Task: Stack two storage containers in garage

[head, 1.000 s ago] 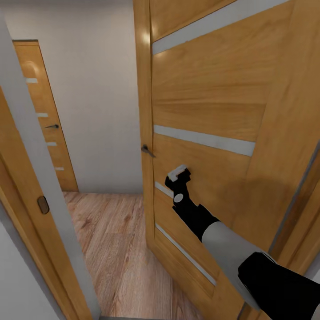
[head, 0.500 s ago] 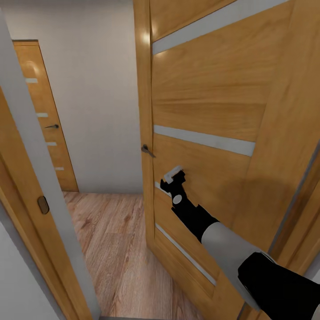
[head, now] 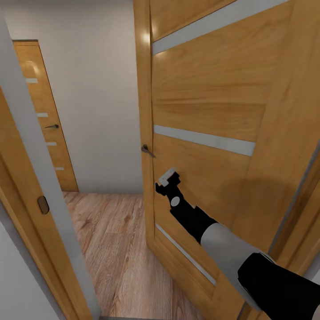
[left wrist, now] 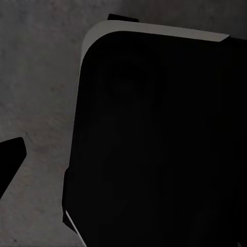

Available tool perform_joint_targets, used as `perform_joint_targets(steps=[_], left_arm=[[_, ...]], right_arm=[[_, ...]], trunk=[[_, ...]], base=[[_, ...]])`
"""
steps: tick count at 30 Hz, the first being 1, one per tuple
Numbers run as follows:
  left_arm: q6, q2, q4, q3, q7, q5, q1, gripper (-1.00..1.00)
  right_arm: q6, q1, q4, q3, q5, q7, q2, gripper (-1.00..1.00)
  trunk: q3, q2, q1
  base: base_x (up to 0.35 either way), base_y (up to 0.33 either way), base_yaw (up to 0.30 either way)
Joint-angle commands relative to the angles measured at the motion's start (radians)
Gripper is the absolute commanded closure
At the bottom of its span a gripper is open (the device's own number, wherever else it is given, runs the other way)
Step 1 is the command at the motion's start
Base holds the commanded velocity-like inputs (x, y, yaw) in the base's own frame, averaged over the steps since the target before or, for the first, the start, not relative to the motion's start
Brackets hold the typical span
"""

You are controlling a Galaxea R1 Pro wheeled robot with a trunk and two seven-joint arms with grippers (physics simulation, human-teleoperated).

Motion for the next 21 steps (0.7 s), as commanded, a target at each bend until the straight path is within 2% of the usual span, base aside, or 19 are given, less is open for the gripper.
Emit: perform_joint_targets(steps=[1, 9, 18, 19, 20, 21], left_arm=[[-0.001, 0.0, -0.001, 0.0, 0.001, 0.006, 0.0, -1.0], [-0.001, 0.0, -0.001, 0.0, 0.001, 0.006, 0.0, -1.0], [-0.001, 0.0, -0.001, 0.0, 0.001, 0.006, 0.0, -1.0], [-0.001, 0.0, -0.001, 0.0, 0.001, 0.006, 0.0, -1.0], [-0.001, 0.0, -0.001, 0.0, 0.001, 0.006, 0.0, -1.0], [-0.002, 0.0, -0.001, 0.0, 0.001, 0.006, 0.0, -1.0]], right_arm=[[0.009, 0.0, -0.003, 0.008, 0.01, -0.004, 0.0, -1.0], [0.012, 0.0, 0.0, 0.016, 0.01, -0.009, 0.0, -1.0], [-0.001, 0.0, 0.003, 0.014, 0.007, -0.049, 0.0, -1.0], [-0.018, 0.0, 0.004, 0.014, -0.009, -0.053, 0.0, -1.0], [-0.038, 0.0, 0.004, 0.014, -0.065, -0.055, 0.0, -1.0], [-0.049, 0.0, 0.005, 0.014, -0.16, -0.054, 0.0, -1.0]], trunk=[[-0.001, -0.001, 0.0], [-0.001, -0.001, 0.0], [-0.001, -0.001, 0.0], [-0.001, -0.001, 0.0], [-0.001, -0.001, 0.0], [-0.001, -0.001, 0.0]], base=[[0.0, 0.0, 0.0], [0.0, 0.0, 0.0], [0.0, 0.0, 0.0], [0.0, 0.0, 0.0], [0.0, 0.0, 0.0], [0.0, 0.0, 0.0]])
